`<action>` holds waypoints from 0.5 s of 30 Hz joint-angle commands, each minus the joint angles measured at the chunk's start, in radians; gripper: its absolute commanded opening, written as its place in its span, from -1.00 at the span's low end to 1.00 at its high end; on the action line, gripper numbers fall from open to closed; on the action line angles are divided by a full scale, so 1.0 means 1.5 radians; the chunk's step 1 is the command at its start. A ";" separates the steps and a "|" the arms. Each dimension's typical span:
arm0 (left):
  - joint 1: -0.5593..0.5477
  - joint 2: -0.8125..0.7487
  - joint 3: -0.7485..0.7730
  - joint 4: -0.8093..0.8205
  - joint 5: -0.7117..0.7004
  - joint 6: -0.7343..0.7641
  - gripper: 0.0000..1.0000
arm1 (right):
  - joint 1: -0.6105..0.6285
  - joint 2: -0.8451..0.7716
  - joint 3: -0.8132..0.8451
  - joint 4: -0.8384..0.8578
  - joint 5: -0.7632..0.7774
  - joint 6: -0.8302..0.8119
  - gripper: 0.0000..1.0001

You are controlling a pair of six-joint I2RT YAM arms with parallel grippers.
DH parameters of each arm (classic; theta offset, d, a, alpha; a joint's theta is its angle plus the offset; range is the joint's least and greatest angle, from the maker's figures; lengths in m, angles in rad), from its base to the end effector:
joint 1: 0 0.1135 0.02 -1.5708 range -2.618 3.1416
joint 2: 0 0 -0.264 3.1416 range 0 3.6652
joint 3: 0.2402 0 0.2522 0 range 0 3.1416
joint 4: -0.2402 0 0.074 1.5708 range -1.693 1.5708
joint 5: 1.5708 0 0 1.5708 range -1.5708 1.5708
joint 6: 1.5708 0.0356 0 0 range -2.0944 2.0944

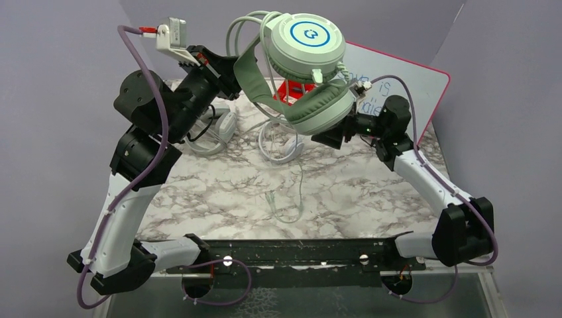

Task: Wrap the headphones
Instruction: Wrap the headphones cable around the headphones.

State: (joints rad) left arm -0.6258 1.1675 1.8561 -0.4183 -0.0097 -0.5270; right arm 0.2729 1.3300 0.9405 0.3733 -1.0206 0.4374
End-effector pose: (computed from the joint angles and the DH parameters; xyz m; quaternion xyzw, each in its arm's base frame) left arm 0.1404 -0.1011 0.5876 0.0260 0.6048 -0.4313 0.6689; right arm 0.2798 0.1098 0.3309 -0.2903 0.6480 0.5392 0.4527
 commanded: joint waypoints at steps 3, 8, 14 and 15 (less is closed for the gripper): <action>-0.002 -0.002 0.039 0.023 -0.024 -0.026 -1.00 | 0.011 0.018 0.045 0.172 -0.196 0.102 0.84; -0.002 0.000 0.036 0.024 -0.022 -0.026 -1.00 | 0.079 0.053 0.121 0.090 -0.145 0.046 0.86; -0.002 0.002 0.036 0.024 -0.022 -0.024 -1.00 | 0.117 0.075 0.147 0.185 -0.108 0.158 0.74; -0.002 0.002 0.036 0.023 -0.026 -0.022 -1.00 | 0.120 0.075 0.148 0.198 -0.109 0.171 0.65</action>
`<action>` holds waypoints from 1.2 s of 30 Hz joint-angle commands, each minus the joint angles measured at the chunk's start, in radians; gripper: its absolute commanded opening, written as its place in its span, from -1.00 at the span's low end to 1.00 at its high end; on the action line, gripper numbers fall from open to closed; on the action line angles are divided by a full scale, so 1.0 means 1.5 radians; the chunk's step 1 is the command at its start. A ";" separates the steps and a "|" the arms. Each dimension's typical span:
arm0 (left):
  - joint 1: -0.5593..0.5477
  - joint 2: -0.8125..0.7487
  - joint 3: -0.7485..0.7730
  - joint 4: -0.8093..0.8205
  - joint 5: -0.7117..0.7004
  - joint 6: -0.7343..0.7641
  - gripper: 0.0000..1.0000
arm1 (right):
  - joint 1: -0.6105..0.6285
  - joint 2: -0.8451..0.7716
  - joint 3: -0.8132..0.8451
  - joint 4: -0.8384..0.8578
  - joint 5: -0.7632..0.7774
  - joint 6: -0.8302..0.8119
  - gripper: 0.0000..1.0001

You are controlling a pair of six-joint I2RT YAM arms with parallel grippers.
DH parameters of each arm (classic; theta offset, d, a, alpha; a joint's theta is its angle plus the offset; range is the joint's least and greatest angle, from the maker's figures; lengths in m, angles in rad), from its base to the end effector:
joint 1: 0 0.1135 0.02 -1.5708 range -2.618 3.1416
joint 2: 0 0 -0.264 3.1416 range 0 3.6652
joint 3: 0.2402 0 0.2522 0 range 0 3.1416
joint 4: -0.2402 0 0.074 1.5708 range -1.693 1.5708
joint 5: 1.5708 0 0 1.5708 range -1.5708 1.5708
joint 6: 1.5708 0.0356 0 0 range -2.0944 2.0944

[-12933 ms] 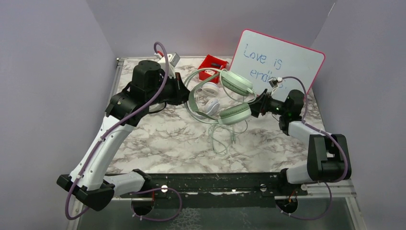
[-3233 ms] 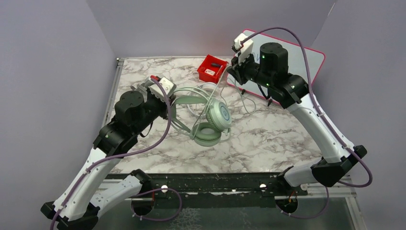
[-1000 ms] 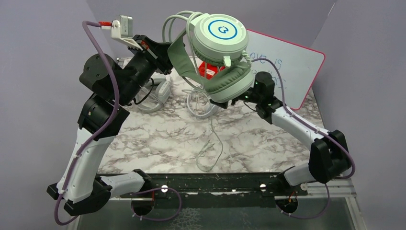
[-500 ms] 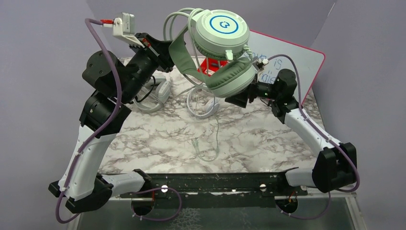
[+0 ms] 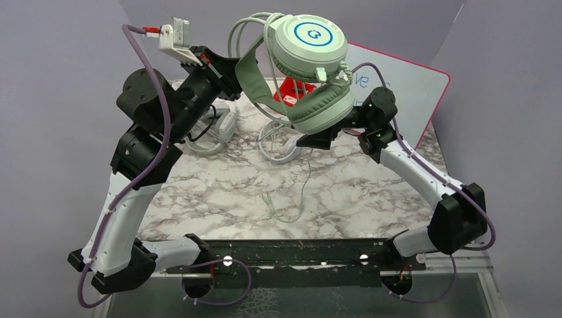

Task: Wrap the headphones
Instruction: Wrap the headphones cable around the headphones.

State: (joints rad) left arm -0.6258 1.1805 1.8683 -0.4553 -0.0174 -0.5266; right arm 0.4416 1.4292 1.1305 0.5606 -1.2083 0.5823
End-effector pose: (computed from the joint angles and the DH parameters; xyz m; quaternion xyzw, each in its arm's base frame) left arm 0.1441 -0.1034 0.5848 0.0239 0.6199 -0.4228 0.6606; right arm 0.2734 0.1661 0.3825 -0.4144 0.5314 0.6213 0.3998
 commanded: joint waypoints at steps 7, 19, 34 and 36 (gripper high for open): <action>-0.002 -0.009 0.030 0.047 -0.076 -0.010 -1.00 | 0.009 0.016 0.002 0.093 0.072 0.100 -0.89; -0.002 0.043 0.137 0.056 -0.304 0.099 -1.00 | 0.011 0.038 -0.182 -0.032 0.318 -0.041 -0.99; -0.002 0.100 0.222 0.133 -0.451 0.264 -1.00 | 0.011 0.014 -0.286 -0.128 0.377 -0.124 -0.99; -0.002 0.106 0.210 0.160 -0.466 0.280 -1.00 | 0.011 0.001 -0.292 -0.137 0.369 -0.131 -0.99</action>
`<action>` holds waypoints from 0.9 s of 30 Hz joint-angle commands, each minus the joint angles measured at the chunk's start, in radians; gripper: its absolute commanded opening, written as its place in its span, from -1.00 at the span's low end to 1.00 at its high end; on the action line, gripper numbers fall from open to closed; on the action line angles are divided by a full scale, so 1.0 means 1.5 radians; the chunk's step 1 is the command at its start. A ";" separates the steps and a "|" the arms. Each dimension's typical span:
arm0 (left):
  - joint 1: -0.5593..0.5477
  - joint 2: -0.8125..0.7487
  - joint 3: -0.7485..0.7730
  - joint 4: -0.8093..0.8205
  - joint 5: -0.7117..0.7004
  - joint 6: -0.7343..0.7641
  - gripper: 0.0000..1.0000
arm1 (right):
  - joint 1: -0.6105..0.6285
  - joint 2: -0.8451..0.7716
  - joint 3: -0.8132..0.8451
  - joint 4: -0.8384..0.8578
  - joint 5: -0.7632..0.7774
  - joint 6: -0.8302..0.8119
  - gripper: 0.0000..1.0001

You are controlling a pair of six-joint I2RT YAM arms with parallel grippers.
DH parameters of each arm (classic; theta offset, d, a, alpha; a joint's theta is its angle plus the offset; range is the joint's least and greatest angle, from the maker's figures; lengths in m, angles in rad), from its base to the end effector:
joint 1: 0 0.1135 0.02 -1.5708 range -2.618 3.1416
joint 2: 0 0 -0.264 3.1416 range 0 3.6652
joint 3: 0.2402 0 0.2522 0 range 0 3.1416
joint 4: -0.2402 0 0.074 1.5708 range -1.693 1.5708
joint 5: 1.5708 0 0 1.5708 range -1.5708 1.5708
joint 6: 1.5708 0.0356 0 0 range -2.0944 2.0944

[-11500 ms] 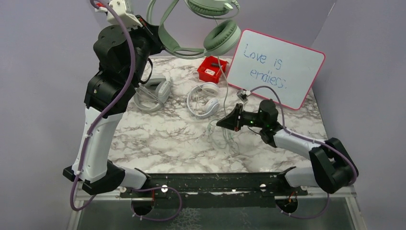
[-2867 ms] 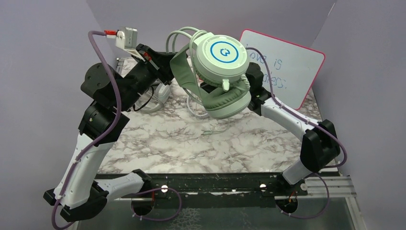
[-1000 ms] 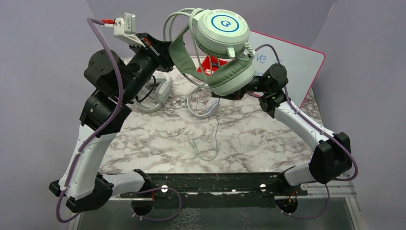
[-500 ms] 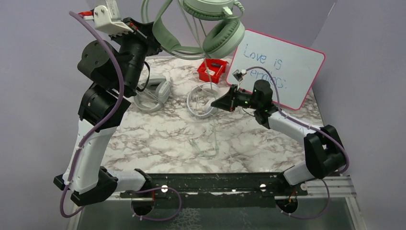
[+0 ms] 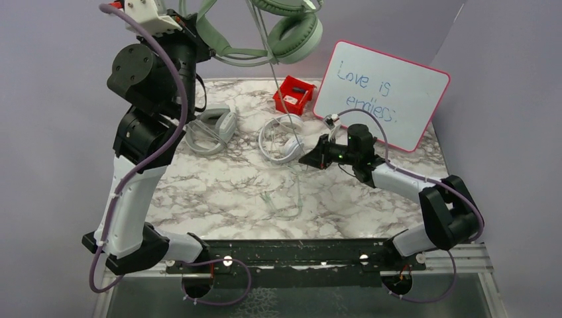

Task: Wrap the headphones
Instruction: Wrap the headphones cable around the headphones.

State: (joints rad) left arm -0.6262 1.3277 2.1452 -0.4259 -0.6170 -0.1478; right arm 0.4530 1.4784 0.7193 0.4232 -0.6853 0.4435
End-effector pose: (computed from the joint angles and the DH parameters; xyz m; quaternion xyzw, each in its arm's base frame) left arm 0.1543 -0.0862 0.6288 -0.1197 0.5745 -0.1425 0.7971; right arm 0.2693 0.1562 0.2178 -0.1982 0.7670 0.4832 0.3727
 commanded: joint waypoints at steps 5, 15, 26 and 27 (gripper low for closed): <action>-0.002 0.037 0.008 0.185 -0.095 0.024 -1.00 | 0.016 -0.063 -0.029 -0.070 0.002 -0.054 -0.99; -0.002 0.110 -0.011 0.280 -0.181 0.168 -1.00 | 0.044 -0.194 -0.026 -0.195 0.013 -0.076 -0.99; 0.035 0.133 -0.007 0.281 -0.194 0.224 -1.00 | 0.047 -0.357 -0.049 -0.367 0.050 -0.137 -0.99; 0.042 0.136 -0.005 0.281 -0.193 0.223 -1.00 | 0.047 -0.373 -0.052 -0.375 0.045 -0.141 -0.99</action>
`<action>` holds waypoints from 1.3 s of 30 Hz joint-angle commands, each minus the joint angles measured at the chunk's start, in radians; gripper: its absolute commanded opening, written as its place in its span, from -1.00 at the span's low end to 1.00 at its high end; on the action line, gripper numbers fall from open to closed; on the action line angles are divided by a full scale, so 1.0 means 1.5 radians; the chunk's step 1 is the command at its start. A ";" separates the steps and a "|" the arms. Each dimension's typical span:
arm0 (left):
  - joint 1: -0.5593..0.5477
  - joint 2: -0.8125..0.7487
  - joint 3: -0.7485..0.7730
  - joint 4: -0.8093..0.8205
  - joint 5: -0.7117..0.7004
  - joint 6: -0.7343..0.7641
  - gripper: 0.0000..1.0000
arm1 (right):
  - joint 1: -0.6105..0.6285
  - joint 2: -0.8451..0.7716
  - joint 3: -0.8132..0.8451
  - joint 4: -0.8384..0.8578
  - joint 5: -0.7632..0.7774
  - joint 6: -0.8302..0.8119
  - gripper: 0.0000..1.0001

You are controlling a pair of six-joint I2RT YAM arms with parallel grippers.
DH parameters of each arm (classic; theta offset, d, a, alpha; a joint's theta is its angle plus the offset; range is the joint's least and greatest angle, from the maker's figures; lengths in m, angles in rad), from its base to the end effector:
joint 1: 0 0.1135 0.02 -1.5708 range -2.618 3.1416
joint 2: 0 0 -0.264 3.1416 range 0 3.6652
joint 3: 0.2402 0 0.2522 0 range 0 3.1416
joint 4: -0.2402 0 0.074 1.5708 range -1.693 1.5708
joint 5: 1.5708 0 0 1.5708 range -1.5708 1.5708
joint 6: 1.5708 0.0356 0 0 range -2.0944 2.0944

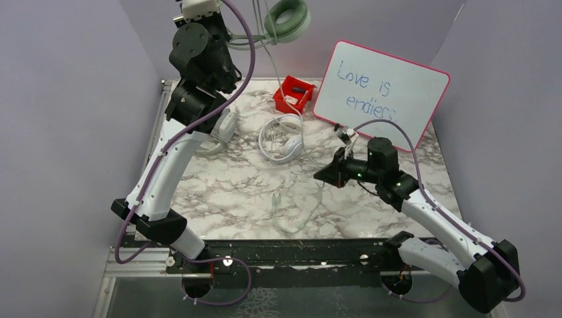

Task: Wrap the headphones
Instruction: Wrap the headphones cable around the headphones.

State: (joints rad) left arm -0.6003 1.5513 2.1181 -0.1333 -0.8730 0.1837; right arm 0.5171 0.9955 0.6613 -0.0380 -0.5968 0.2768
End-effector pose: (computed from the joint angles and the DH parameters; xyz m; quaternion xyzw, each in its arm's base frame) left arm 0.2442 -0.1341 0.6003 -0.1428 0.5871 0.0648 0.7942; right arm 0.1847 0.1280 0.2737 -0.2592 0.7637 0.4323 0.4034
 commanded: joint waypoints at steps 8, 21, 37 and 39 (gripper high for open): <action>0.097 0.012 -0.013 0.061 0.006 -0.016 -1.00 | 0.005 -0.151 0.026 -0.127 -0.091 -0.065 -0.99; 0.122 -0.042 -0.237 0.086 0.003 0.061 -1.00 | 0.004 -0.168 0.244 -0.205 0.107 -0.134 -0.99; 0.140 -0.056 -0.356 -0.006 0.103 -0.029 -1.00 | 0.004 -0.139 0.469 -0.235 0.170 -0.227 -0.99; 0.135 -0.066 -0.358 -0.047 0.153 -0.054 -1.00 | 0.004 -0.097 0.494 -0.227 0.181 -0.246 -0.99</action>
State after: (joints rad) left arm -0.4011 1.5257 1.5929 -0.1623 -0.7750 0.2058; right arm 0.5175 0.7788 1.3235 -0.4057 -0.4030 -0.0181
